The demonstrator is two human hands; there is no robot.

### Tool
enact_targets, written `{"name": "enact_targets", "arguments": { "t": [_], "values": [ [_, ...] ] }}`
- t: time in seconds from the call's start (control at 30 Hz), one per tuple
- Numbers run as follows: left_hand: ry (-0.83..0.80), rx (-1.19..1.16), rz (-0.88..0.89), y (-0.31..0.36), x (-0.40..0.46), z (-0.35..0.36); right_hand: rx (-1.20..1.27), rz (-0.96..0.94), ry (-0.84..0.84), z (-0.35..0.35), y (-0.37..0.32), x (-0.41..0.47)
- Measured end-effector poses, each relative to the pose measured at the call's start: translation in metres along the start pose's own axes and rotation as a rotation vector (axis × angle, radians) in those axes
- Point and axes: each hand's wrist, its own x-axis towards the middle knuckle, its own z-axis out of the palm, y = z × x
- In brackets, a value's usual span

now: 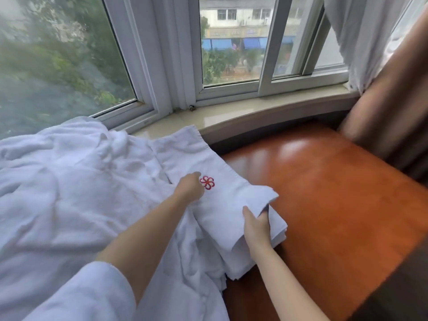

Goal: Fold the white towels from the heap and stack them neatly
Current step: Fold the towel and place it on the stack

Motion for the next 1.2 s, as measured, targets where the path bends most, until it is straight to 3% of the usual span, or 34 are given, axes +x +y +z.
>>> {"name": "enact_targets", "arguments": {
  "t": [0.07, 0.1, 0.27, 0.5, 0.67, 0.8, 1.03, 1.2],
  "values": [
    [0.003, 0.023, 0.02, 0.0, -0.006, 0.002, -0.077, -0.177, -0.006, -0.005, -0.002, -0.003],
    [-0.005, 0.043, 0.024, 0.001, -0.011, 0.004, -0.092, -0.172, 0.012, -0.009, 0.002, -0.003],
    [-0.09, 0.169, 0.051, 0.005, -0.04, 0.023, -0.06, 0.244, 0.098, -0.03, 0.041, -0.024],
    [-0.073, 0.226, 0.1, 0.02, -0.074, 0.042, -0.215, -0.057, 0.134, -0.041, 0.026, -0.017],
    [-0.099, 0.227, 0.095, 0.023, -0.097, 0.048, -0.334, 0.141, 0.028, -0.052, 0.042, -0.027],
    [-0.091, 0.242, 0.099, 0.024, -0.122, 0.034, -0.329, 0.09, 0.019, -0.051, 0.029, -0.038],
    [0.102, 0.223, 0.127, 0.011, -0.192, -0.027, -0.406, -0.094, -0.088, -0.036, -0.02, -0.081],
    [0.368, 0.183, 0.064, -0.027, -0.261, -0.076, -0.444, -0.216, -0.171, -0.004, -0.044, -0.135]
  ]
}}
